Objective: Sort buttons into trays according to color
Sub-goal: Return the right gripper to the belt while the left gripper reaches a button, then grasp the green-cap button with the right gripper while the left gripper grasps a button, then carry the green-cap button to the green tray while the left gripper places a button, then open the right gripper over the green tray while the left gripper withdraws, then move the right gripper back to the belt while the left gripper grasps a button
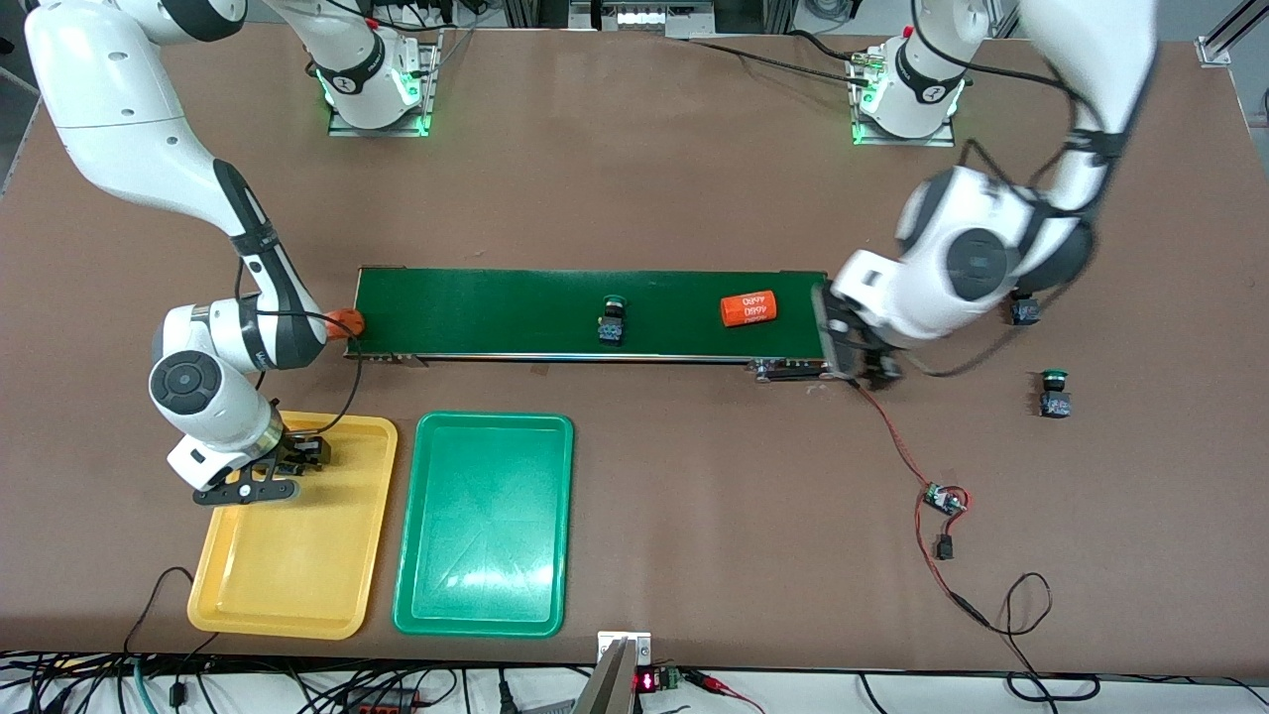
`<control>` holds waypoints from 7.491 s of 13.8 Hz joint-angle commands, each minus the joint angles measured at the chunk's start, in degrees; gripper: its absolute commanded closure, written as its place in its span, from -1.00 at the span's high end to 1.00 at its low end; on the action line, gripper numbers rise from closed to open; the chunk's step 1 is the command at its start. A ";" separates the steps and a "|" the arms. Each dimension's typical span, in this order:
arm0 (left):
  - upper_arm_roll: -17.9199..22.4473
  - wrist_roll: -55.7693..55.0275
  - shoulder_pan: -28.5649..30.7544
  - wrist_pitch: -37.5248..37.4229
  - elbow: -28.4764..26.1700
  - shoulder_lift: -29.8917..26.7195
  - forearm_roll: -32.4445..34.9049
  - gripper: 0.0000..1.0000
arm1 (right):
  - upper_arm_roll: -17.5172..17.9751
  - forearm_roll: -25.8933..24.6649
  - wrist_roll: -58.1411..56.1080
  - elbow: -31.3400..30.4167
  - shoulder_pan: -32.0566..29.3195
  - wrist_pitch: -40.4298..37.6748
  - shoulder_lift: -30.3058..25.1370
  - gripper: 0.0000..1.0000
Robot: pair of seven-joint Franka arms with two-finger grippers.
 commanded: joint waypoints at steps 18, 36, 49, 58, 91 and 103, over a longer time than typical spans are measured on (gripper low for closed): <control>27.02 -35.05 9.18 11.77 -19.81 -0.20 -9.78 1.00 | 21.97 4.78 45.43 -14.24 11.11 -7.81 -15.09 1.00; 26.67 -34.79 8.74 8.45 -24.04 -2.56 -9.43 -0.90 | 24.08 0.00 51.00 -17.85 11.72 -3.58 -9.99 0.04; 2.52 -63.32 4.71 -3.34 -13.49 -6.88 -9.34 -0.95 | 21.72 0.88 31.07 2.51 8.55 -16.15 -9.82 -0.90; 1.45 -78.19 -9.97 -2.55 -6.02 -0.38 -12.42 -0.95 | 10.03 -0.43 21.21 9.74 11.19 -0.44 1.78 -0.89; 13.75 -50.10 11.63 5.42 -2.41 5.68 6.83 1.00 | 10.46 7.47 24.10 1.92 12.61 -20.69 -11.73 1.00; 13.75 -38.74 16.21 8.70 3.12 14.47 6.48 1.00 | 14.06 12.92 23.84 1.92 8.38 -30.83 -17.99 1.00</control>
